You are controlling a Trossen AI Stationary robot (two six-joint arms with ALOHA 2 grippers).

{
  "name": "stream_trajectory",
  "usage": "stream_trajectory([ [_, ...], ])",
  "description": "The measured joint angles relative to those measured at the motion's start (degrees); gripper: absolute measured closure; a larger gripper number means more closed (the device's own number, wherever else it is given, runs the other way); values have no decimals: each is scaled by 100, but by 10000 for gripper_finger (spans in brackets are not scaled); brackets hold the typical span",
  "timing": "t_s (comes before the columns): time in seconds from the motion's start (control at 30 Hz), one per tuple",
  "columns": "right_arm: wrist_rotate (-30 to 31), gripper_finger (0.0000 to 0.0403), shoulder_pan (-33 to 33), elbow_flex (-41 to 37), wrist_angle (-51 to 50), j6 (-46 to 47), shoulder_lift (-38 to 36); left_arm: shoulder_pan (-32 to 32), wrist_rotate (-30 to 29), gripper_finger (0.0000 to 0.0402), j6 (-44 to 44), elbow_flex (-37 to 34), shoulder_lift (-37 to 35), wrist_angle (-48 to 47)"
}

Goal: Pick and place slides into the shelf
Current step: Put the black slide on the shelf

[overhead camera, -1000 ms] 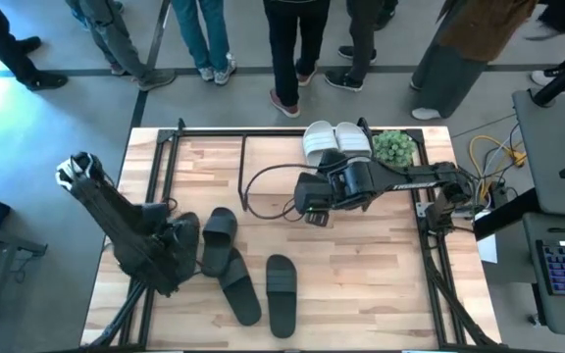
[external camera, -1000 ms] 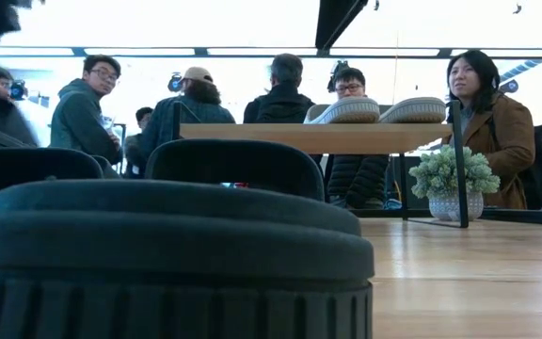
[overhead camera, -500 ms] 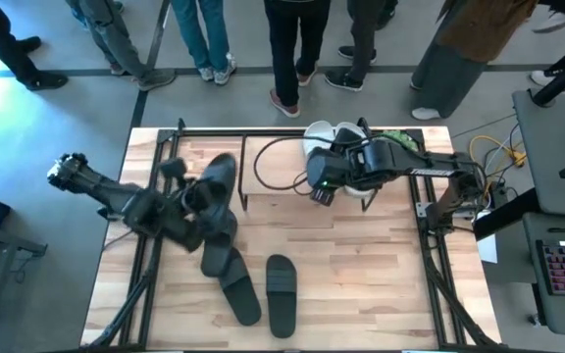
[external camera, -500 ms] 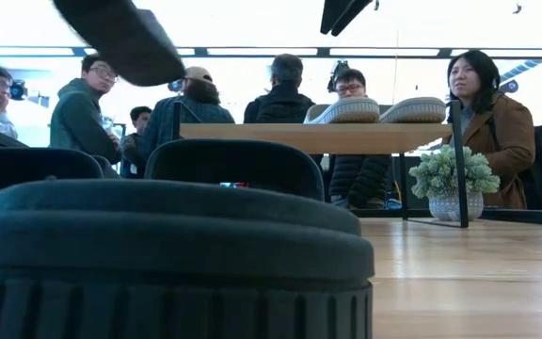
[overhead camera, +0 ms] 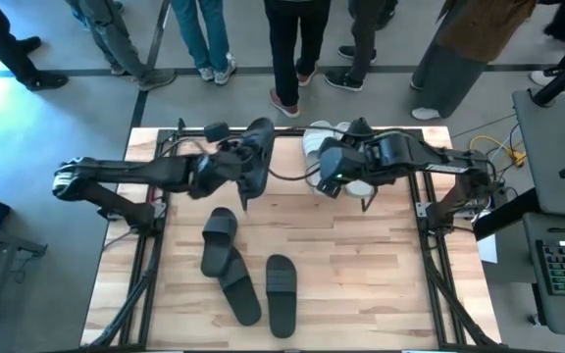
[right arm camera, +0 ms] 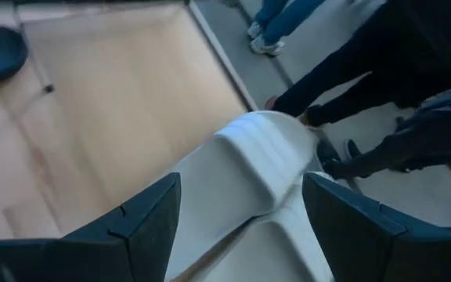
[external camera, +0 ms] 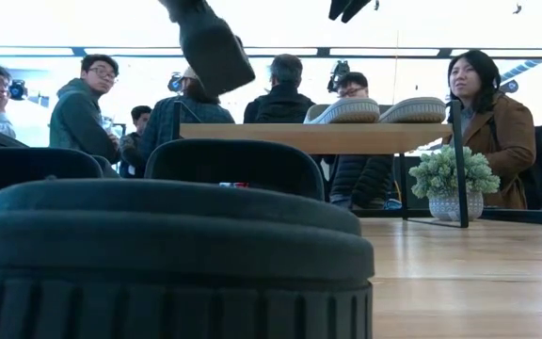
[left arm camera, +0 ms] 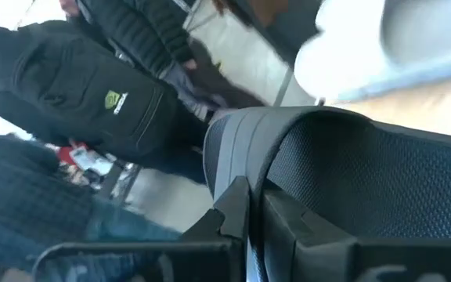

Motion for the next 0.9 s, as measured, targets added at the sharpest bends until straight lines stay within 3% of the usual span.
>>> stream_trajectory([
  [0.17, 217, 145, -9, -81, -99, 208, -363, 357, 368, 402, 532, -4, 578, 383],
  [0.37, 276, 145, -9, -394, -108, 414, -713, 532, 300, 402, 767, -2, 1074, 400],
  [0.67, 269, 145, -9, -1105, -88, 676, -980, 565, 5, 402, 868, 38, 1242, 330],
  [0.9, 261, 145, -9, -1237, 57, 665, -995, 561, -29, 401, 803, 44, 1248, -238],
])
